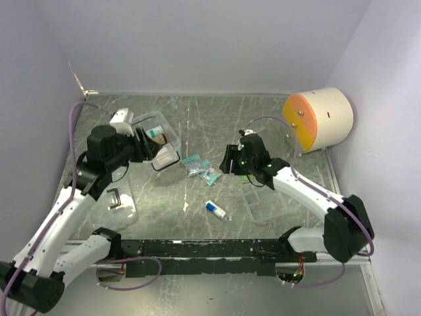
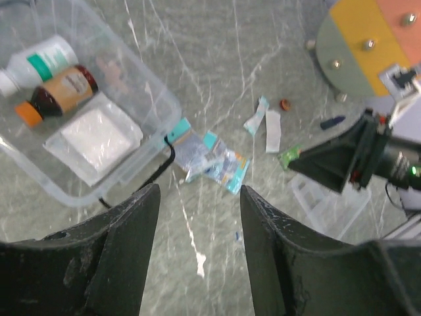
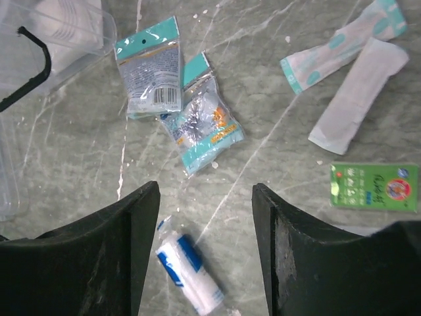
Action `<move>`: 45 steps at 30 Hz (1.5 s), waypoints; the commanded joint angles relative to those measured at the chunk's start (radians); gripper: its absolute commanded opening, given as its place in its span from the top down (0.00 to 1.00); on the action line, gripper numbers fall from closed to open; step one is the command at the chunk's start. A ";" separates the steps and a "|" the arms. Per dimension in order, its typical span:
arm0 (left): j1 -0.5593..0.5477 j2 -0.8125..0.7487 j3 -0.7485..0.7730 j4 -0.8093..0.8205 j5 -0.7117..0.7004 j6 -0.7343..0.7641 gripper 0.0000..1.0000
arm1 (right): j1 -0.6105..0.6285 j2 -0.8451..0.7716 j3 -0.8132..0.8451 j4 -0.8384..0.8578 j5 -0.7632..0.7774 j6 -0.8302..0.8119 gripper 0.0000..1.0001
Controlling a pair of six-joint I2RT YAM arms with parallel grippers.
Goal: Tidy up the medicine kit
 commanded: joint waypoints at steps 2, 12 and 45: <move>-0.004 -0.147 -0.184 0.126 0.072 0.002 0.38 | 0.022 0.131 0.051 0.145 -0.025 -0.004 0.42; -0.005 -0.194 -0.227 0.131 0.051 0.016 0.38 | 0.119 0.454 0.299 0.179 0.012 -0.063 0.47; -0.005 -0.154 -0.226 0.126 0.047 0.005 0.39 | 0.163 0.824 0.493 -0.017 0.059 -0.189 0.57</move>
